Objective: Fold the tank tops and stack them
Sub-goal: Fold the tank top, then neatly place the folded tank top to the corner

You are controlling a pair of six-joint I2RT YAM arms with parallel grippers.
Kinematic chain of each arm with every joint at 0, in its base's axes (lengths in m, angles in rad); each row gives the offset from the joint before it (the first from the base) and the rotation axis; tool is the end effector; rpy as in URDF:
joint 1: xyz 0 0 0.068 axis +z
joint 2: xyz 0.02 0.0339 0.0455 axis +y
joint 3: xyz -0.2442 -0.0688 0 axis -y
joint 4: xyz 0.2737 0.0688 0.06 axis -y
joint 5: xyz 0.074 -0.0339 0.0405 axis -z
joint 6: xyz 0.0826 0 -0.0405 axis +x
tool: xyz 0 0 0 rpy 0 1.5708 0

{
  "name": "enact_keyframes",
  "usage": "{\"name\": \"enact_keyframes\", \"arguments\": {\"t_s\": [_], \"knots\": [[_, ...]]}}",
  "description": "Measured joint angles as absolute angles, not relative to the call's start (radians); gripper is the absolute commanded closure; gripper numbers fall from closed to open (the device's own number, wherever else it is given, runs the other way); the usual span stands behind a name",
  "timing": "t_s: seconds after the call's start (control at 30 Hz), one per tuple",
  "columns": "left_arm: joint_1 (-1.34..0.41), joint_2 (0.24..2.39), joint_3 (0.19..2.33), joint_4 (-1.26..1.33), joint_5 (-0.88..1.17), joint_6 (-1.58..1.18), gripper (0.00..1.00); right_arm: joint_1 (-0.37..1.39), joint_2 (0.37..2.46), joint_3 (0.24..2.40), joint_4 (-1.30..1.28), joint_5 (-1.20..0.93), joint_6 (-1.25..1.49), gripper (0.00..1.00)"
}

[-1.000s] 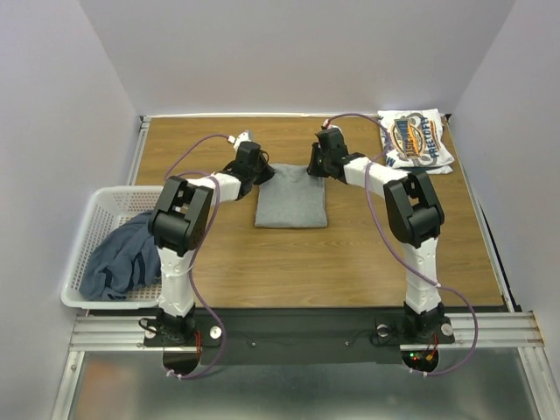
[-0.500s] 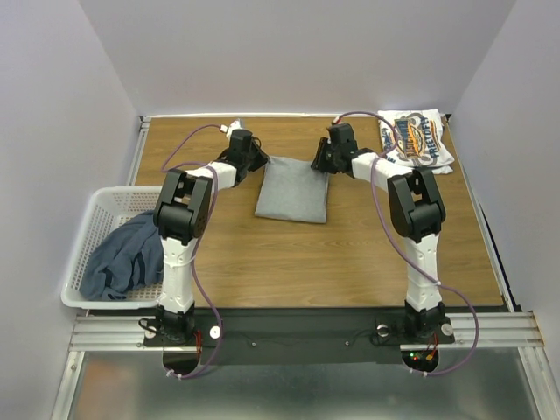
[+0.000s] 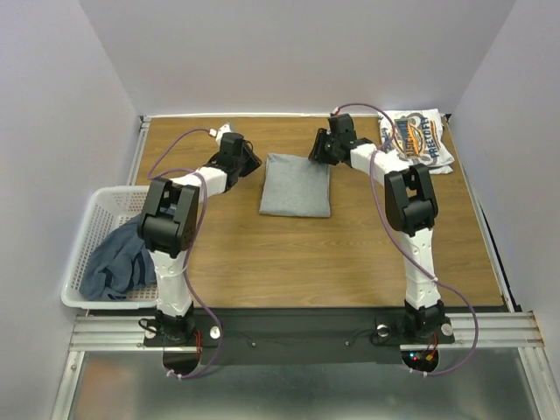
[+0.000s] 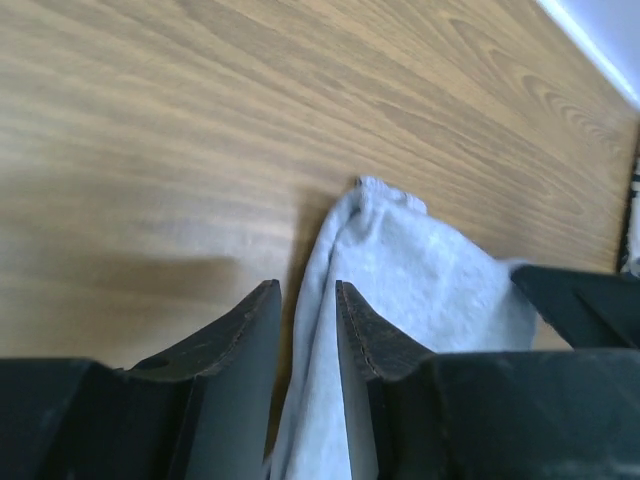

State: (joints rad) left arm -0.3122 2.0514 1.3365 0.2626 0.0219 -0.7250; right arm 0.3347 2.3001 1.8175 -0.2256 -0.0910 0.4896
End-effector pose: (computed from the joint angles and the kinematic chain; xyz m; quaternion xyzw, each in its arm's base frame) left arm 0.4941 -0.1614 0.1275 -0.1680 0.8308 -0.2710 0.4562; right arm 0.5375 0.1949 0.1201 0.0513 0.9062 0.2051 0.3661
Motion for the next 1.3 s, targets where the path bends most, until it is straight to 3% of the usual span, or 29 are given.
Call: {"name": "enact_keyframes", "arguments": {"t_s": [0.17,0.33,0.5,0.67,0.7,0.87,1.0,1.17,1.3], "knots": [[-0.323,1.880,1.116,0.301,0.000,-0.772,0.71,0.335,2.328,1.828,-0.241,-0.110,0.477,0.53],[-0.397,1.848,0.976,0.328,-0.035,-0.820,0.78,0.335,2.351,1.869,-0.252,-0.149,0.449,0.50],[-0.554,1.836,0.906,0.369,-0.089,-0.886,0.85,0.339,2.399,1.954,-0.258,-0.191,0.428,0.39],[-0.747,1.787,0.843,0.377,-0.152,-0.976,0.85,0.352,2.378,1.958,-0.288,-0.147,0.418,0.15],[-0.782,1.789,0.847,0.382,-0.156,-0.987,0.84,0.355,2.357,1.941,-0.293,-0.113,0.419,0.14],[-0.907,1.863,0.965,0.385,-0.132,-0.997,0.74,0.367,2.115,1.781,-0.358,0.106,0.422,0.09],[-0.915,1.903,1.017,0.422,-0.087,-0.986,0.72,0.341,1.806,1.556,-0.352,0.244,0.439,0.09],[-0.921,1.873,0.981,0.433,-0.038,-0.953,0.73,0.247,1.432,1.189,-0.309,0.295,0.517,0.09],[-0.943,1.745,0.888,0.414,-0.007,-0.940,0.74,0.237,1.362,0.960,-0.315,0.271,0.586,0.09]]}}
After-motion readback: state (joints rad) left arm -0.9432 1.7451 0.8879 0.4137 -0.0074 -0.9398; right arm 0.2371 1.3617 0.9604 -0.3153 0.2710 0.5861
